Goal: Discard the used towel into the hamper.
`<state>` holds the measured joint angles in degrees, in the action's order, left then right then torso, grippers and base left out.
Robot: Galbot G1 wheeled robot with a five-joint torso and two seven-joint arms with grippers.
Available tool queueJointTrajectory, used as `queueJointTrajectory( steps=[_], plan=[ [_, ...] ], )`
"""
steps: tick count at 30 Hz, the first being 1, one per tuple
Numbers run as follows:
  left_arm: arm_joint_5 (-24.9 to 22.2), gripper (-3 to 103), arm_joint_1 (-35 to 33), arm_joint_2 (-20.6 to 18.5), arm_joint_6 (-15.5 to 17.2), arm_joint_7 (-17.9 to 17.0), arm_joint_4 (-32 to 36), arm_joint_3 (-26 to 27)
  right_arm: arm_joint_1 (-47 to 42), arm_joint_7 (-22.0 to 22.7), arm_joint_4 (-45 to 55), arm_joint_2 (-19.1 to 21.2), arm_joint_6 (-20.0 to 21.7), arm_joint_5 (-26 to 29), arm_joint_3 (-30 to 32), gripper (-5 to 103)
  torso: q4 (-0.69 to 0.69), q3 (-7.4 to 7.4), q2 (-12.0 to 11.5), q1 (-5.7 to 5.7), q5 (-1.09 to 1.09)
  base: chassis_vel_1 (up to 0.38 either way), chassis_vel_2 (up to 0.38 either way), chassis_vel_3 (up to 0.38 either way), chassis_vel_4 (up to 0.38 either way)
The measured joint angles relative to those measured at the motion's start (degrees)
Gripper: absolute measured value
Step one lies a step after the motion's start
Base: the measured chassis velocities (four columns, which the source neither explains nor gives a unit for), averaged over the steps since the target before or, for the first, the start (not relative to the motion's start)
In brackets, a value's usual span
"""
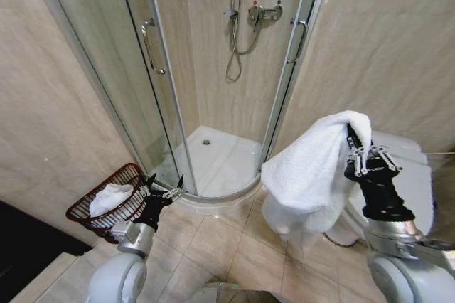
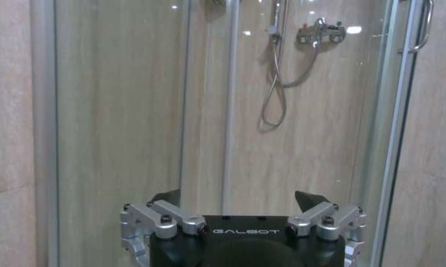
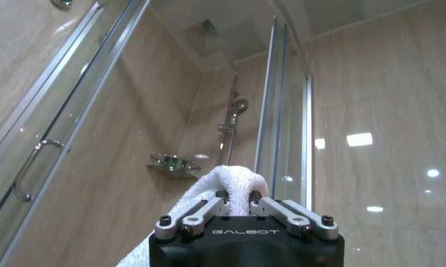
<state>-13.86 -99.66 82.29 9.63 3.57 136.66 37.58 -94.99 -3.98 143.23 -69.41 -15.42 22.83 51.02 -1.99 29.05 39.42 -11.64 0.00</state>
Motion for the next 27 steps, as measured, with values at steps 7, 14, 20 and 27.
queueJointTrajectory(
  steps=[7, 14, 20, 27],
  plan=[
    [0.00, 100, 0.00, 0.00, 0.00, 0.00, 0.00, 0.00, -0.21, 0.03, 0.00, -0.03, 0.01, 0.03, 0.16, 9, 0.00, 1.11, 1.93, -0.82, 0.00, 0.000, 0.000, 0.000, 0.000],
    [0.00, 100, 0.00, 0.00, 0.00, 0.00, 0.00, 0.00, -0.20, 0.05, 0.00, -0.02, 0.02, 0.01, 0.38, 9, -0.01, 1.91, 3.35, -1.45, 0.00, 0.000, 0.000, 0.000, 0.000],
    [0.00, 100, 0.00, 0.00, 0.00, 0.00, 0.00, 0.00, -0.18, 0.06, 0.00, 0.00, 0.02, -0.04, 0.42, 9, 0.00, 2.59, 4.52, -1.93, 0.00, 0.000, 0.000, 0.000, 0.000],
    [0.00, 100, 0.00, 0.00, 0.00, 0.00, 0.00, 0.00, 0.01, 0.07, 0.00, 0.18, 0.07, -0.04, 0.43, 9, -0.01, 3.50, 6.13, -2.63, 0.00, 0.000, 0.000, 0.000, 0.000]
  ],
)
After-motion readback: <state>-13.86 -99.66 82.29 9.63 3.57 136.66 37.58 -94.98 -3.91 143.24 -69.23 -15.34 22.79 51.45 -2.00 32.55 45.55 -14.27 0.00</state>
